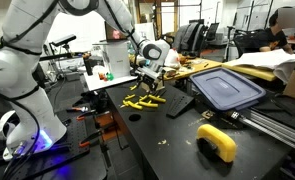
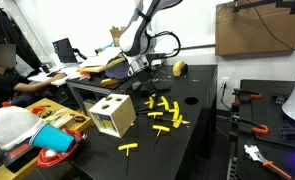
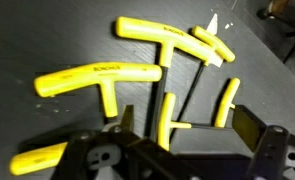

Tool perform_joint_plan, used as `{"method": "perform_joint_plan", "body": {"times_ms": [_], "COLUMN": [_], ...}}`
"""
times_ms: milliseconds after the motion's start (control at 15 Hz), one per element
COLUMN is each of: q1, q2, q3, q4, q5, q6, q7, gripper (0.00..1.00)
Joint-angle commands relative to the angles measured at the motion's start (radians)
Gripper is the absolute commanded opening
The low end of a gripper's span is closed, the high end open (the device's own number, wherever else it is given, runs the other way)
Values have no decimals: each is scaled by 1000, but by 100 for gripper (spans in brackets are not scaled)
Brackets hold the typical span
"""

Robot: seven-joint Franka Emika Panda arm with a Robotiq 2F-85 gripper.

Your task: Take the two yellow objects off of their holder

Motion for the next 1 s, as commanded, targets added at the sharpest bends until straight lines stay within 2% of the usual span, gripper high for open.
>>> {"method": "perform_joint_plan", "body": {"times_ms": [0,533,667,933], "q1": [-1,12,7,-5], "q2": [-210,-432,-462,-528], "q3": [-34,-108,-122,-142], "q4": [-177,-323,-323,-308], "q5": [-105,-314,-315,-260], "q6": [114,418,392,267], "q7": [-20,89,138,187], "gripper": [100,100,100,100]}}
